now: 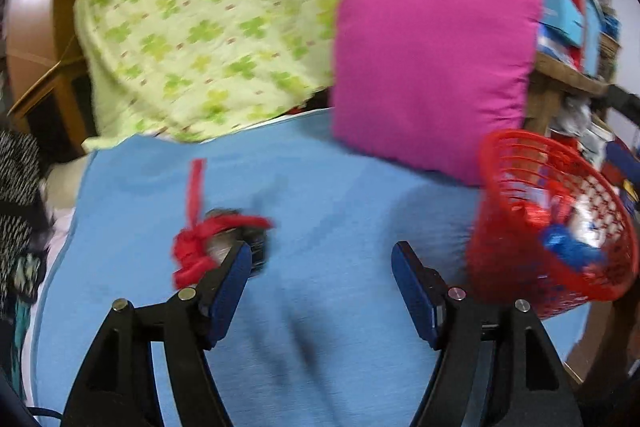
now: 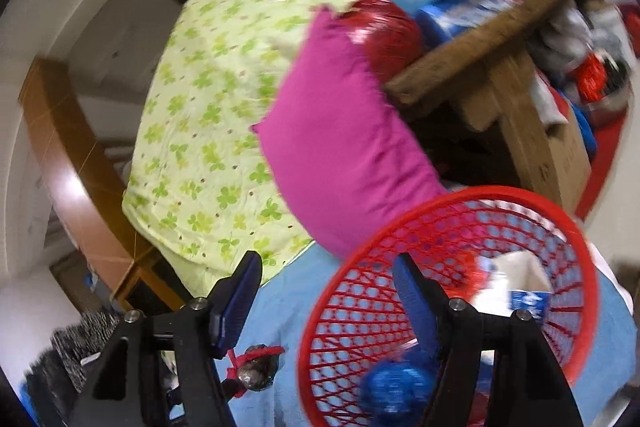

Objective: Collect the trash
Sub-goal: 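Move both grippers over the dark ball tied with red ribbon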

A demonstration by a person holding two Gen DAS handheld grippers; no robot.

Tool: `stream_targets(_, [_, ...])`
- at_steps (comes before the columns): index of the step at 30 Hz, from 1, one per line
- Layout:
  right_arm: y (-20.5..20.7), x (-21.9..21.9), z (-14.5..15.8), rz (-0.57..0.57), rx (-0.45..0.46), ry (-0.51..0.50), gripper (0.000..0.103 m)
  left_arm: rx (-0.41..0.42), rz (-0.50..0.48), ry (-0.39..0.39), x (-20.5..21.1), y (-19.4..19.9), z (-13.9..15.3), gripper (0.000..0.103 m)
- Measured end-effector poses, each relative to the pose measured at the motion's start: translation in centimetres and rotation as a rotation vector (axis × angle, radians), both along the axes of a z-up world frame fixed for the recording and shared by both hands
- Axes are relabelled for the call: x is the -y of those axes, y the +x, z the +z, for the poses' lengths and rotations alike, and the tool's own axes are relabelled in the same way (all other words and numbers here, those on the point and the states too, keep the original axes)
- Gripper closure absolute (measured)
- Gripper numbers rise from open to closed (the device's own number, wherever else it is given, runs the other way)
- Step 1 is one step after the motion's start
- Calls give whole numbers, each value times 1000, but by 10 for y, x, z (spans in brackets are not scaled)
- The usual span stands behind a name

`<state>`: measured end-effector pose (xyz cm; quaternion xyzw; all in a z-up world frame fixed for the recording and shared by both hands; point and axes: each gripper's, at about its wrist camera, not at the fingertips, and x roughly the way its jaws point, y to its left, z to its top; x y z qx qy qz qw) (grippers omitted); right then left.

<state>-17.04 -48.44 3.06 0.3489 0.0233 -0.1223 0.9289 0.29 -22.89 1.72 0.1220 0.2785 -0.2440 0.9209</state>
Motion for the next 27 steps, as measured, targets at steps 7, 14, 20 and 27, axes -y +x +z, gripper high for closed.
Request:
stream_targets(7, [27, -65, 18, 84, 30, -189, 31, -34, 150, -54, -59, 39, -3, 30])
stream_targets(14, [72, -115, 10, 209, -50, -238, 31, -58, 296, -113, -126, 68, -3, 30])
stream_targets(20, [111, -139, -6, 276, -139, -198, 31, -108, 373, -133, -169, 84, -19, 29])
stream_targets(27, [167, -157, -38, 379, -307, -138, 33, -141, 384, -147, -190, 91, -31, 29])
